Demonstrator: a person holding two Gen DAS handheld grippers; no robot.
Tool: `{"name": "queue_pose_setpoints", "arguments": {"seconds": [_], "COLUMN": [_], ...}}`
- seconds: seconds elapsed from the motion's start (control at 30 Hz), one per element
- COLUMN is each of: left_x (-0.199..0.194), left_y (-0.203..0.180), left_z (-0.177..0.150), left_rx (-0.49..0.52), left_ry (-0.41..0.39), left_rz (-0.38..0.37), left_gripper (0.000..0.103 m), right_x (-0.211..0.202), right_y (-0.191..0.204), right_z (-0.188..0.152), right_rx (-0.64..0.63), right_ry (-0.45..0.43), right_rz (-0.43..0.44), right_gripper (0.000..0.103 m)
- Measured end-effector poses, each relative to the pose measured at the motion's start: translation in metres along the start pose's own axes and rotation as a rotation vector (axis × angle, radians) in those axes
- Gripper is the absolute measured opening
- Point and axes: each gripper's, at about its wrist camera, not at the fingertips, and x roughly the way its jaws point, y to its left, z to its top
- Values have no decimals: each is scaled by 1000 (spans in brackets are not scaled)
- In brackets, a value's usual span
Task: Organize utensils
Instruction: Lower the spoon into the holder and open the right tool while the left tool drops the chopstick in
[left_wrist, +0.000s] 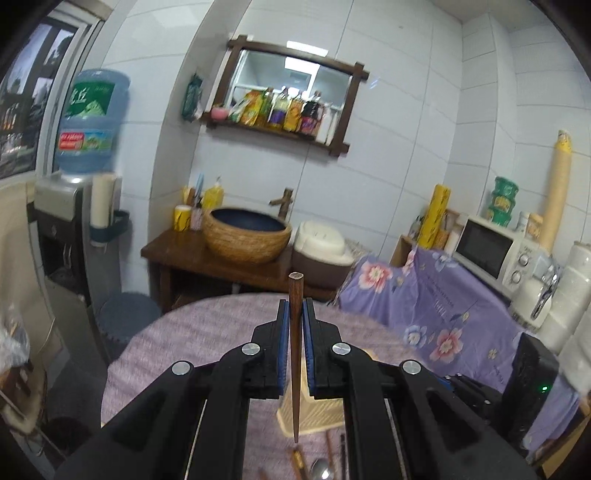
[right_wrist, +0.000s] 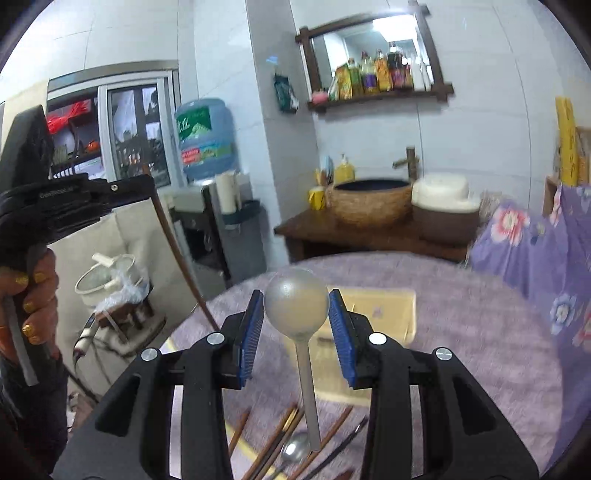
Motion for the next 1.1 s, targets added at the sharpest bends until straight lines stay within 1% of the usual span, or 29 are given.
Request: {"name": "queue_pose_setpoints", "arguments": {"seconds": [0.1,0.17,0.23,0.3,0.4,0.5,0.57,0.77,0.87,1.0,1.1], "left_x": [8,14,24,39,62,83,96,117,124,134,135], "left_y": [-12,-19,-27,-32,-31,-25,-21,-19,-18,-19,-17], "left_z": [37,51,61,61,43,17,-3,-44,-59,-69,-71], "left_rx": [1,2,11,15,5,-7,-12,5,3,4,-16], "left_ry": [-25,-43,-56,-57,-22,29,63,148,182,215,223], "left_rz": [-26,-23,-17,-4,3,12,19,32,32,35,28], "left_gripper": [9,9,9,9,9,9,9,9,9,8,8], "right_x": [6,12,20,31,51,69,78,84,85,86,82], "right_y": [-6,-12,-20,-27,-39,-50,-55,-56,-57,-56,-53], "right_z": [37,57,67,69,54,27,10,-35,-49,-57,-60], "right_rx": [-16,-14,-3,-5,1,24,37,27,19,-8,-22], "right_ry": [-50,-86,-105,-109,-95,-74,-50,-2,23,41,31], "right_rz": [-38,-73,-92,-128,-173,-212,-222,-260,-273,-291,-290], "right_gripper": [37,37,37,37,37,37,37,37,37,37,39]}}
